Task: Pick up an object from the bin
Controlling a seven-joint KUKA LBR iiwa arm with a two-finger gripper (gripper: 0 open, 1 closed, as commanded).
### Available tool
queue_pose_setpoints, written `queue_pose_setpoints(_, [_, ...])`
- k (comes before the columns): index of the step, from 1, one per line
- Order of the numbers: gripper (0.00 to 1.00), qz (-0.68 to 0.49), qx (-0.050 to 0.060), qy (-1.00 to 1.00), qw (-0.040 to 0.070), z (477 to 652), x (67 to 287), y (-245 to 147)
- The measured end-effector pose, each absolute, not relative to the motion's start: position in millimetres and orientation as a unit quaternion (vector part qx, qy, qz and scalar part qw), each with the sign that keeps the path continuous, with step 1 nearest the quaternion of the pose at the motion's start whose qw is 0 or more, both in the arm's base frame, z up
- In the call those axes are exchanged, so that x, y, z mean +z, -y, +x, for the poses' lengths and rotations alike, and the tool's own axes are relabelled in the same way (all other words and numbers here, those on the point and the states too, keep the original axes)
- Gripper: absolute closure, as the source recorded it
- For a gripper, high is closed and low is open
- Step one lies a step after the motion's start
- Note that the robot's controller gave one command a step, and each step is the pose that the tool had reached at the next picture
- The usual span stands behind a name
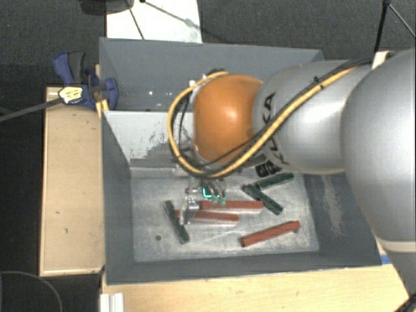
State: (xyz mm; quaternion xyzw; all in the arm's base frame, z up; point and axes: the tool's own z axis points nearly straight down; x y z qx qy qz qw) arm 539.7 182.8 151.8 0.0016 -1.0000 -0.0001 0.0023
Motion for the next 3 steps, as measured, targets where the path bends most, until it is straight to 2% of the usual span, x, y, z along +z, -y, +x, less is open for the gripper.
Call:
queue_pose_setpoints(1, [0.00, 0.000, -0.001, 1.000, -0.001, 541.7, 155.0, -182.2])
queue_pose_setpoints(2, [1.00, -0.071, -0.001, 0.997, -0.001, 523.2, 72.9, -151.2])
queue_pose_setpoints(3, [1.00, -0.071, -0.001, 0.997, -0.001, 523.1, 72.9, -151.3])
